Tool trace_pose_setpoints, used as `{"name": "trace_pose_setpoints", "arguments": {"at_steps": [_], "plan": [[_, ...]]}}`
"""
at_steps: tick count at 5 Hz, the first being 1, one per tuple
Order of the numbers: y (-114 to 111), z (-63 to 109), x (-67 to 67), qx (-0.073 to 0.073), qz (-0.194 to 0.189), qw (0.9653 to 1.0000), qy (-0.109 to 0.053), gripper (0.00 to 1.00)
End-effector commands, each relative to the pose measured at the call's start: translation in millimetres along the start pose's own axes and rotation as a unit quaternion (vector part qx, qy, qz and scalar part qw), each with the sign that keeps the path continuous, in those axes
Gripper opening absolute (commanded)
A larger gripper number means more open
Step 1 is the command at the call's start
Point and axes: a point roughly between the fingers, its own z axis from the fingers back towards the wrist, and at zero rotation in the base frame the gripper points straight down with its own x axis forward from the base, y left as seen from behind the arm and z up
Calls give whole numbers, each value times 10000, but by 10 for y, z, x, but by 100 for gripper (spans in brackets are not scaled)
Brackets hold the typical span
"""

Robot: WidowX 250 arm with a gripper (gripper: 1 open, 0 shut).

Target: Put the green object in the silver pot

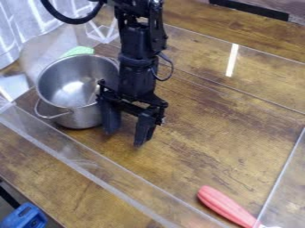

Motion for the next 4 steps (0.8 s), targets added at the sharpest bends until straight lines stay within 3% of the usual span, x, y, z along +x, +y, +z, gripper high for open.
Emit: {"name": "trace_pose_setpoints", "arguments": {"at_steps": [1, 4], "plan": [[105, 98, 3, -80, 145, 9996, -215, 0], [114, 91, -3, -145, 170, 9994, -272, 0]]}}
